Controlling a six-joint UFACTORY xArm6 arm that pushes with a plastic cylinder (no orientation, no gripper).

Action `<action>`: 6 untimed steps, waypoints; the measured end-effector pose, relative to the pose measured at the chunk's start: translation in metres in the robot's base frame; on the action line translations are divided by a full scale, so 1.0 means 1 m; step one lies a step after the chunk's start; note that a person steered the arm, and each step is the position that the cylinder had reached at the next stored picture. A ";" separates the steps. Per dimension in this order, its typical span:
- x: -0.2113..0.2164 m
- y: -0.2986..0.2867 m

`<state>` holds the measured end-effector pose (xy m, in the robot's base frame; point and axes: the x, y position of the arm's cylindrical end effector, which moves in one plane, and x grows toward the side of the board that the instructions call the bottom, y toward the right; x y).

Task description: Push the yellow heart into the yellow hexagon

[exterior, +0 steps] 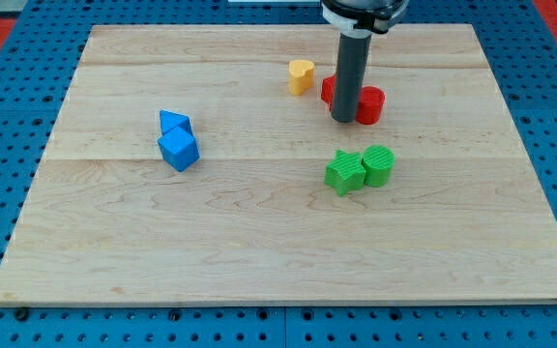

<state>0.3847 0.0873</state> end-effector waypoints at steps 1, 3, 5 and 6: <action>-0.011 0.026; -0.053 -0.089; -0.157 -0.094; -0.153 -0.077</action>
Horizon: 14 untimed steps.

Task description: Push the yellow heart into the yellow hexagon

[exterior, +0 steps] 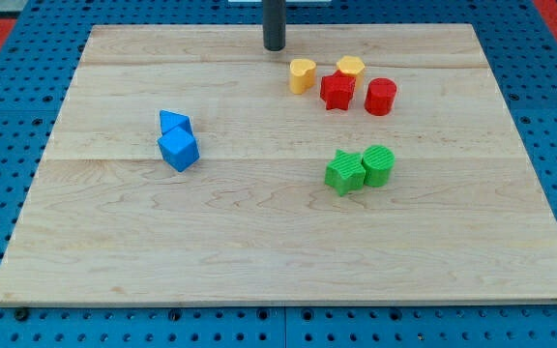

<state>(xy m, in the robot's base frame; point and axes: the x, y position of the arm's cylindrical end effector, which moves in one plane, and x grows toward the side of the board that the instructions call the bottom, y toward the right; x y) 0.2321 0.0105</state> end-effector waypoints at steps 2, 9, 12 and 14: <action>0.026 0.190; 0.093 -0.251; 0.020 -0.165; 0.105 -0.240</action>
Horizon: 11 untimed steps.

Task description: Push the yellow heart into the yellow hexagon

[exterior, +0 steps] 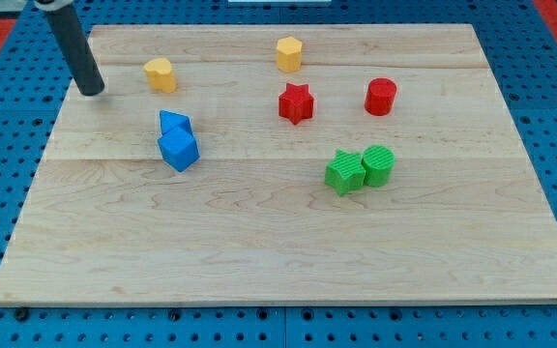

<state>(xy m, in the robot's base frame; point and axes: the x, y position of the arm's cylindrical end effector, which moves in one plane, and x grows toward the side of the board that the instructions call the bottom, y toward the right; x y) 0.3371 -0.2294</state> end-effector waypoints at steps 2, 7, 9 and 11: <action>-0.071 0.192; -0.123 0.218; -0.125 0.120; -0.086 0.122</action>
